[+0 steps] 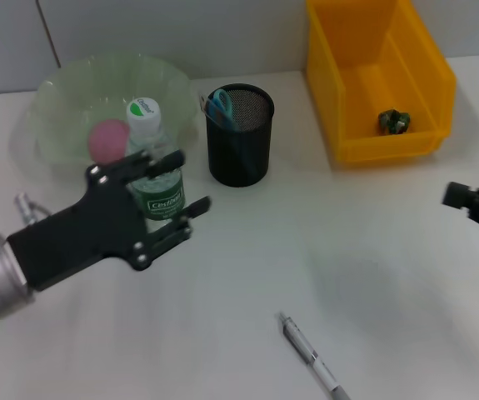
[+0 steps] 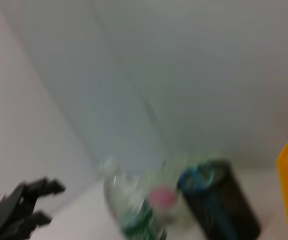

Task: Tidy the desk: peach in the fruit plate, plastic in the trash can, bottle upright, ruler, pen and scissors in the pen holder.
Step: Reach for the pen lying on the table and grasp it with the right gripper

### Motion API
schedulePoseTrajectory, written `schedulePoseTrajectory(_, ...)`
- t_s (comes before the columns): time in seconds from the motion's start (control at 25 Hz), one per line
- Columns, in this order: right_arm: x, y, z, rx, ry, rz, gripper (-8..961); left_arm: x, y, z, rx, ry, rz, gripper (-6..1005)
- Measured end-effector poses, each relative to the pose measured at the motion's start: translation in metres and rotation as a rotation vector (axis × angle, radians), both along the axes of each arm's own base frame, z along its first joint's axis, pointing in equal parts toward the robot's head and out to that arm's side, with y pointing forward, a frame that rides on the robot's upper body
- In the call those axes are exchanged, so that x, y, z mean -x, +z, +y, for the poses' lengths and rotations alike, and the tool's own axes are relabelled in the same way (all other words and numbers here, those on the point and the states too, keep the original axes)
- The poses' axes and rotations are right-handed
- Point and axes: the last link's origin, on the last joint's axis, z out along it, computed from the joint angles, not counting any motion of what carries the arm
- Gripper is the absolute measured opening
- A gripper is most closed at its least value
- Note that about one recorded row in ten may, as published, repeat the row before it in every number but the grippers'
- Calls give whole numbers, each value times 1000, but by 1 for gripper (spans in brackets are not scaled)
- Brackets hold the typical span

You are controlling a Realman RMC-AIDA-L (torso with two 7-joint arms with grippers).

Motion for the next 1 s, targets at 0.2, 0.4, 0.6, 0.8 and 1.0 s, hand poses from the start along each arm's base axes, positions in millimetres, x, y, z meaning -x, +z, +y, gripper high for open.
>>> schedulePoseTrajectory(0.2, 43, 11, 39, 302, -103, -239, -2, 28, -3, -11, -47, 87, -33, 539)
schedulePoseTrajectory(0.4, 89, -8, 73, 570, -239, -523, 93, 50, -2, -18, -92, 170, -33, 540)
schedulePoseTrajectory(0.6, 125, -24, 100, 694, -306, -578, 255, 66, -3, -29, -135, 207, -26, 544)
schedulePoseTrajectory(0.8, 159, -45, 115, 700, -314, -709, 467, 73, -5, -32, -151, 238, -25, 547)
schedulePoseTrajectory(1.0, 183, -69, 119, 718, -328, -820, 663, 73, -7, -30, -147, 245, -27, 550)
